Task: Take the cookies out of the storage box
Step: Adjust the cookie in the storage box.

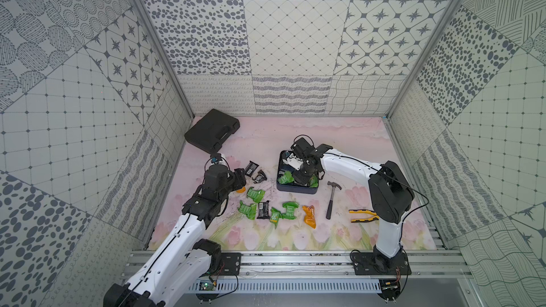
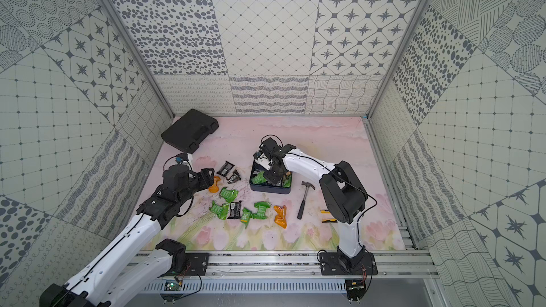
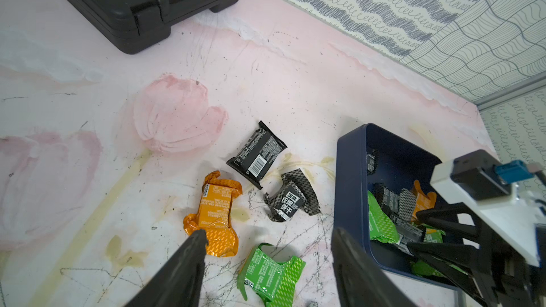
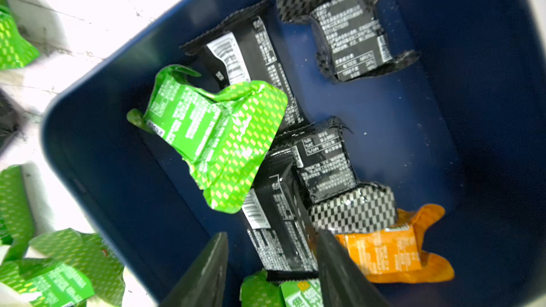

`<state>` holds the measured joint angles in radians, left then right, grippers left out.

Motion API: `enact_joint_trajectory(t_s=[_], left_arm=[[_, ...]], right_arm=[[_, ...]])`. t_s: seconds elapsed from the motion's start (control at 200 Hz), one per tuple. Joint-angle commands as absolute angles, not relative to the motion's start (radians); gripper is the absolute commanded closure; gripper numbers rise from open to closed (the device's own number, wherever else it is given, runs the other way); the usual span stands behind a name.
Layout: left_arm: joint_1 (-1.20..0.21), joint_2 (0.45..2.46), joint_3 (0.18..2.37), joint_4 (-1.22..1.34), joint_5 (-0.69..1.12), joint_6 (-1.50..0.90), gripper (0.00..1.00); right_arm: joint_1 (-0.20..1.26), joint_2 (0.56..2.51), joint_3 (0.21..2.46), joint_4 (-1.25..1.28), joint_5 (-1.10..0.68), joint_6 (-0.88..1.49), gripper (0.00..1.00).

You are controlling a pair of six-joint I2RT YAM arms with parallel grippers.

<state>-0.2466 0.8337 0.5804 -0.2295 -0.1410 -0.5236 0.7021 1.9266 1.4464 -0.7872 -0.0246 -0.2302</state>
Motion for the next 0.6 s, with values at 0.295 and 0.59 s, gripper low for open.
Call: enact_joint_trajectory(t_s=[0.295,0.59], left_arm=[[-0.234,0.848,0.599,-0.206,-0.03,-0.504,0.3],[-0.241,0.98,0.611,-0.092,0.364,-0.477,0.35]], right_arm=[[0.641,2.037,1.552,-0.846,-0.173,-0.241,0.47],[0.625,2.068,1.565,-0.896,-0.249,-0.271,0.48]])
